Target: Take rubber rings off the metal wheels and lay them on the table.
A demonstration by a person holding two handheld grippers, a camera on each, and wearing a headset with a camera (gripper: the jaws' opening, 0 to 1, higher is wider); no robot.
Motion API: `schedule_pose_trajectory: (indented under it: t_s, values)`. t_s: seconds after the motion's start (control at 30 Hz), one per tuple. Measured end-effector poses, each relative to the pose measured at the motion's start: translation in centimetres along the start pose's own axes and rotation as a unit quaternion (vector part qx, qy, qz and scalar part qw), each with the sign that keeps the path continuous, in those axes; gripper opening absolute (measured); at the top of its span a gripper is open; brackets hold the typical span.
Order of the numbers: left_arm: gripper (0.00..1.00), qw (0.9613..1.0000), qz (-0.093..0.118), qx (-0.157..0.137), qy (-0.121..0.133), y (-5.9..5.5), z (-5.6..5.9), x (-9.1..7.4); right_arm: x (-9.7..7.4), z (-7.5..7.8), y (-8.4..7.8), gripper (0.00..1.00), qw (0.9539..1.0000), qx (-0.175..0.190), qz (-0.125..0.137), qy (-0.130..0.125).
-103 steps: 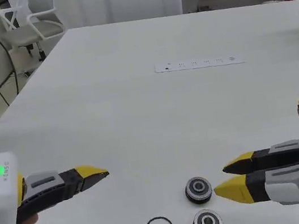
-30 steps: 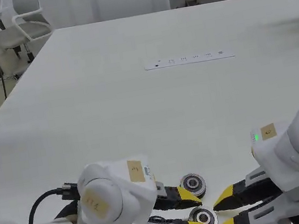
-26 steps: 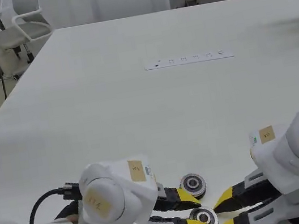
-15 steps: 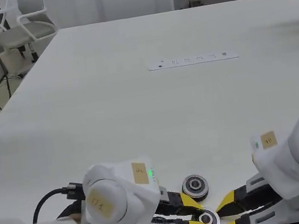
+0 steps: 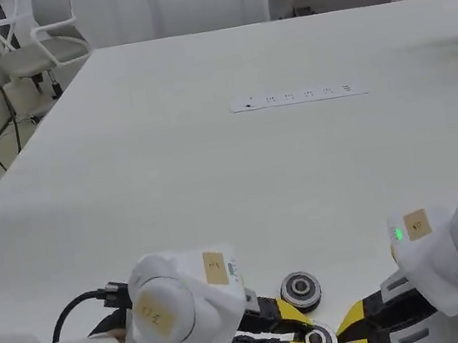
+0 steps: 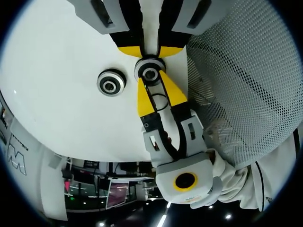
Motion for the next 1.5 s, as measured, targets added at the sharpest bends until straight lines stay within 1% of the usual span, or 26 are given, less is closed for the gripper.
schedule_pose_trajectory:
  t_s: [0.13, 0.2, 0.23, 0.27, 0.3, 0.5, 0.77, 0.9, 1.17, 1.23, 1.27, 1.3, 1.4, 1.5]
  values:
    - [0.14, 1.0000, 0.000, 0.000, 0.001, -0.01, -0.02, 0.00, 0.01, -0.02, 0.06, 0.05, 1.0000, -0.003, -0.003, 0.000]
    - [0.14, 1.0000, 0.000, 0.000, 0.001, -0.02, -0.02, -0.03, -0.06, 0.04, 0.06, 0.00, 1.0000, -0.005, -0.004, -0.002]
    - [0.14, 1.0000, 0.000, -0.001, 0.001, -0.03, -0.02, -0.03, -0.11, 0.30, 0.00, 0.00, 0.9998, -0.008, -0.007, -0.018]
    - [0.14, 1.0000, 0.001, -0.001, 0.001, -0.04, -0.02, -0.04, 0.00, 0.18, 0.05, 0.00, 0.9999, -0.005, -0.007, -0.007]
    - [0.14, 1.0000, 0.000, 0.000, 0.001, -0.03, -0.01, -0.04, 0.03, 0.17, 0.08, 0.00, 0.9999, -0.003, -0.008, -0.007]
    - [0.14, 1.0000, 0.000, 0.000, 0.001, -0.02, 0.01, -0.06, 0.04, 0.21, 0.09, 0.00, 0.9999, -0.001, -0.009, -0.011]
    - [0.14, 1.0000, 0.001, 0.000, 0.001, -0.01, -0.01, -0.07, -0.23, 0.53, 0.11, 0.00, 0.9995, 0.021, -0.004, -0.023]
    - [0.14, 1.0000, 0.001, 0.000, 0.001, -0.03, -0.04, -0.09, -0.24, 0.52, 0.13, 0.00, 0.9994, 0.024, -0.003, -0.023]
    - [0.14, 1.0000, 0.002, 0.000, 0.001, -0.03, -0.05, -0.10, -0.17, 0.22, -0.09, 0.00, 0.9988, 0.047, -0.002, -0.013]
    - [0.14, 1.0000, 0.002, 0.000, 0.001, -0.04, -0.05, -0.10, -0.19, 0.22, -0.06, 0.00, 0.9988, 0.048, 0.000, -0.014]
    - [0.14, 1.0000, 0.002, 0.000, 0.001, -0.04, -0.05, -0.10, -0.16, 0.31, 0.04, 0.00, 0.9987, 0.048, 0.004, -0.019]
    - [0.14, 1.0000, 0.002, 0.000, 0.000, -0.04, -0.05, -0.09, -0.20, 0.28, 0.00, 0.01, 0.9986, 0.050, -0.001, -0.017]
    - [0.14, 1.0000, 0.002, 0.000, 0.000, -0.04, -0.05, -0.09, -0.28, 0.41, 0.04, 0.03, 0.9985, 0.051, 0.001, -0.022]
    - [0.14, 1.0000, 0.002, -0.001, 0.000, -0.04, -0.06, -0.09, -0.28, 0.32, 0.05, 0.03, 0.9984, 0.053, 0.002, -0.020]
Point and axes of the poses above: the centre of the closed fingertips' face, and the gripper's own axes: x roughly forward along the fingers, z roughly to its right, y roughly out of its top, the point moved 10 cm from there along -x, roughly backward along the fingers, and after that the axes turned 11 degrees about -x, right-handed, at the moved point
